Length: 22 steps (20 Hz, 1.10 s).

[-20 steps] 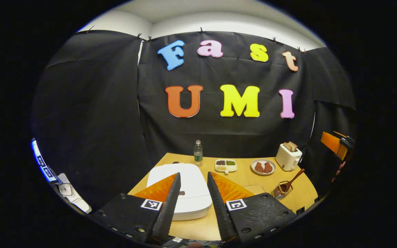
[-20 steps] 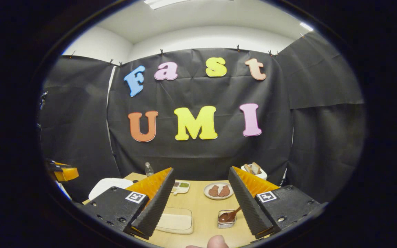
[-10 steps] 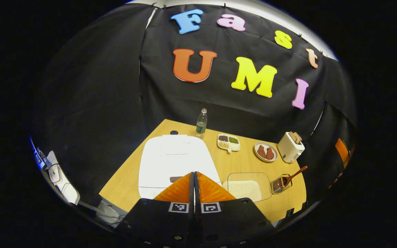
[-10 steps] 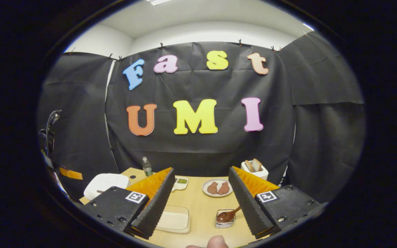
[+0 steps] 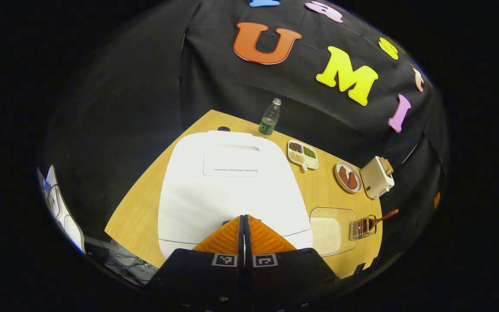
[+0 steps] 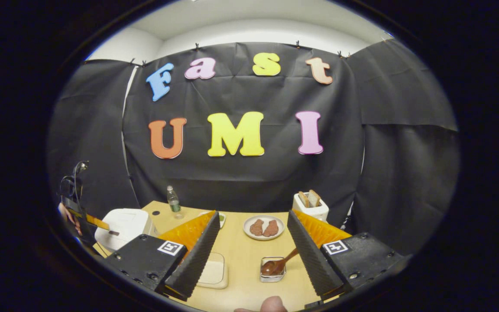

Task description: Close the left gripper, press the button to open the rice cooker; take a wooden spoon from the chopstick holder with the right hand, scoop a spoonful of rice and pour it into the rice cooker, then put the wooden spoon back into the chopstick holder.

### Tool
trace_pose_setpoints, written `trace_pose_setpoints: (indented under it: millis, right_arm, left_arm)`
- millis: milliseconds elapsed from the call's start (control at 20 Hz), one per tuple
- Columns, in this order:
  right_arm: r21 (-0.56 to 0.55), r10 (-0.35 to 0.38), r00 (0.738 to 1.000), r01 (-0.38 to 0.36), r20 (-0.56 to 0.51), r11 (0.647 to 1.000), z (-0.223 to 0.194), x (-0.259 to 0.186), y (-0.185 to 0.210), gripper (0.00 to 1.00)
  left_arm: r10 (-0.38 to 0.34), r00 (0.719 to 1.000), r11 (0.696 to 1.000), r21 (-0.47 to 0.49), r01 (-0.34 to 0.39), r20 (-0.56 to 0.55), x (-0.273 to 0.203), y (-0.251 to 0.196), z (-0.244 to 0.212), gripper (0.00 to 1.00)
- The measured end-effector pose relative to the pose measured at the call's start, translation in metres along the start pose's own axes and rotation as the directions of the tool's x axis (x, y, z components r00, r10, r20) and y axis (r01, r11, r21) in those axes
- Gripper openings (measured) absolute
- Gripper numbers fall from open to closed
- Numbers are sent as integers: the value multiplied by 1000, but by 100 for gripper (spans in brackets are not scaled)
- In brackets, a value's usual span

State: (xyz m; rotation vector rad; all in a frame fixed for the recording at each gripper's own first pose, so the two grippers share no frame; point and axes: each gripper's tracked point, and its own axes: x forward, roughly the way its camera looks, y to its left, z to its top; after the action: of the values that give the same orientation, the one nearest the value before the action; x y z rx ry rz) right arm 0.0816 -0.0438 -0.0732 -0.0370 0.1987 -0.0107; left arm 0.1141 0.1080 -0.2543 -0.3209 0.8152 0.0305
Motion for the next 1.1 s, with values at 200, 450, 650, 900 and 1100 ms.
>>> trace_pose_setpoints:
  millis: [200,450,650,900,1100]
  right_arm:
    - [-9,-5,1000,5,-21,1000,-6,2,0,96]
    - [-8,6,999,-6,-40,1000,-12,3,6,96]
    - [23,25,998,-24,-61,999,-23,1,14,100]
    - [26,44,998,-42,-50,999,-15,-8,17,96]
    - [28,34,999,-34,-1,999,0,-15,8,100]
  left_arm:
    - [-1,1000,1000,-6,1,-7,5,5,-3,0]
    - [-21,1000,999,-31,21,4,8,7,-6,0]
    - [-11,999,991,-136,5,-41,15,10,-19,0]
    - [-8,999,987,-161,17,54,3,9,-2,0]
    - [23,959,994,-105,8,283,-33,1,55,1]
